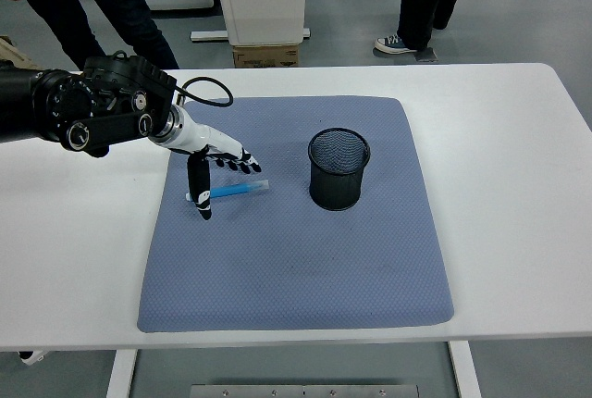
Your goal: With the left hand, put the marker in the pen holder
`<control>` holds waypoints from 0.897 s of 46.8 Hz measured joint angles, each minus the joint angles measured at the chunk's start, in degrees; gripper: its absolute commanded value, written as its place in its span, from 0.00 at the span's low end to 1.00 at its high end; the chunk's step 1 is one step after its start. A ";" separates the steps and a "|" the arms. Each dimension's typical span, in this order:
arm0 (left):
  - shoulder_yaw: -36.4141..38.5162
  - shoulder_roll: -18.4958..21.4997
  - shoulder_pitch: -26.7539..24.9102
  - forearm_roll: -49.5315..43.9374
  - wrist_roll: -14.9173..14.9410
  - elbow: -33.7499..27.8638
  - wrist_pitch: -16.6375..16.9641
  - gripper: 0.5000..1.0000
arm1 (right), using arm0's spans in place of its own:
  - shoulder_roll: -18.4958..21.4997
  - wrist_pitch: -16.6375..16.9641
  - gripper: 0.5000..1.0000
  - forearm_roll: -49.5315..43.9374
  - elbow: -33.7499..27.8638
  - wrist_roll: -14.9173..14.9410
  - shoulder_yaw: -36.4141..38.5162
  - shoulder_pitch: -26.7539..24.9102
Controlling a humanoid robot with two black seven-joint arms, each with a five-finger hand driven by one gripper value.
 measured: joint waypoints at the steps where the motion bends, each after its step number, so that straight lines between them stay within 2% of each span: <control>1: 0.00 -0.04 0.00 0.00 0.00 0.00 0.00 1.00 | 0.00 0.00 1.00 0.00 0.00 0.00 0.00 0.00; 32: -0.15 -2.70 0.67 0.00 0.00 0.00 0.31 1.00 | 0.00 0.00 1.00 0.00 0.00 0.00 0.00 -0.02; 42: -0.22 -3.14 1.15 0.00 -0.03 0.00 1.54 1.00 | 0.00 0.00 1.00 0.00 0.00 0.00 0.00 -0.01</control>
